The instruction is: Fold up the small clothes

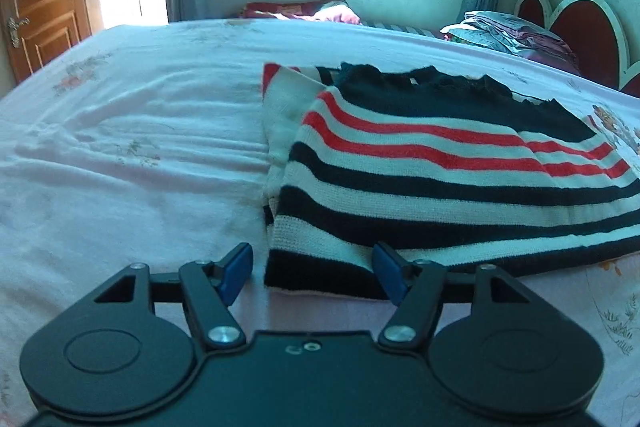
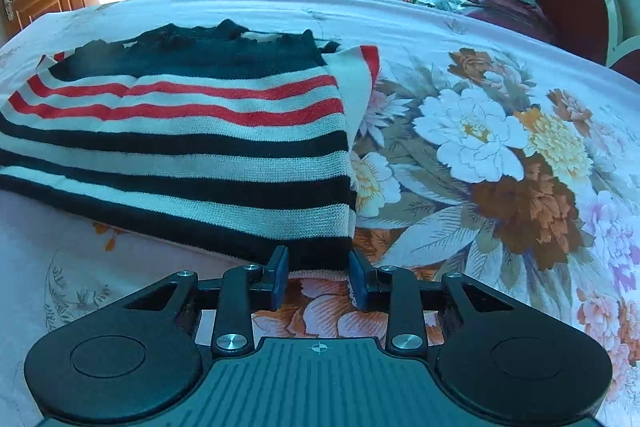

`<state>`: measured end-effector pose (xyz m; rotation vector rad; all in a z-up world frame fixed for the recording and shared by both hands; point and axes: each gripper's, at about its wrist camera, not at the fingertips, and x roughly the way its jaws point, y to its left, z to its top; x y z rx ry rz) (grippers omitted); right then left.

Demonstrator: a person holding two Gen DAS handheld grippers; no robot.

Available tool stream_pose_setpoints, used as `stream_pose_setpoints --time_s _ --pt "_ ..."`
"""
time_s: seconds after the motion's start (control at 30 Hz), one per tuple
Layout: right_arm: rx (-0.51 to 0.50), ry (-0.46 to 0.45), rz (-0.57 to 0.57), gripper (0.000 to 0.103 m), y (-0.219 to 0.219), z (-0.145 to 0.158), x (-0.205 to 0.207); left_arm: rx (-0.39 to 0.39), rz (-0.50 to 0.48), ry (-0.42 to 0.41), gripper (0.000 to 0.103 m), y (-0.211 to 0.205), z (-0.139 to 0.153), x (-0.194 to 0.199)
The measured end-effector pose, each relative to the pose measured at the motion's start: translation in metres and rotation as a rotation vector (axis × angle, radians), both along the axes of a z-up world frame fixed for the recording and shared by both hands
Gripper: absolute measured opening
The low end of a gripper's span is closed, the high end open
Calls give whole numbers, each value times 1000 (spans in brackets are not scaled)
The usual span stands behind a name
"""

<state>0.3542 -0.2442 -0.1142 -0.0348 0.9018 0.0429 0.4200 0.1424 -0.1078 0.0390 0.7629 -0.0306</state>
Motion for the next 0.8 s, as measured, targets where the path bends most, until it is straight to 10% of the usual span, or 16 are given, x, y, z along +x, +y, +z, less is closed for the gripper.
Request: stream_pose_setpoints --time_s 0.13,0.33,0.57,0.8 --pt "57 -135 44 32 23 28 -10 37 -89 -107 75 -39 26 -14" --pt "24 -47 118 32 85 -4 7 27 -200 11 76 -106 -7 2" --pt "2 -152 53 32 62 11 0 34 -133 -24 73 -82 -6 -6" --pt "45 -40 12 32 34 -6 9 28 -118 10 76 -72 -15 -1"
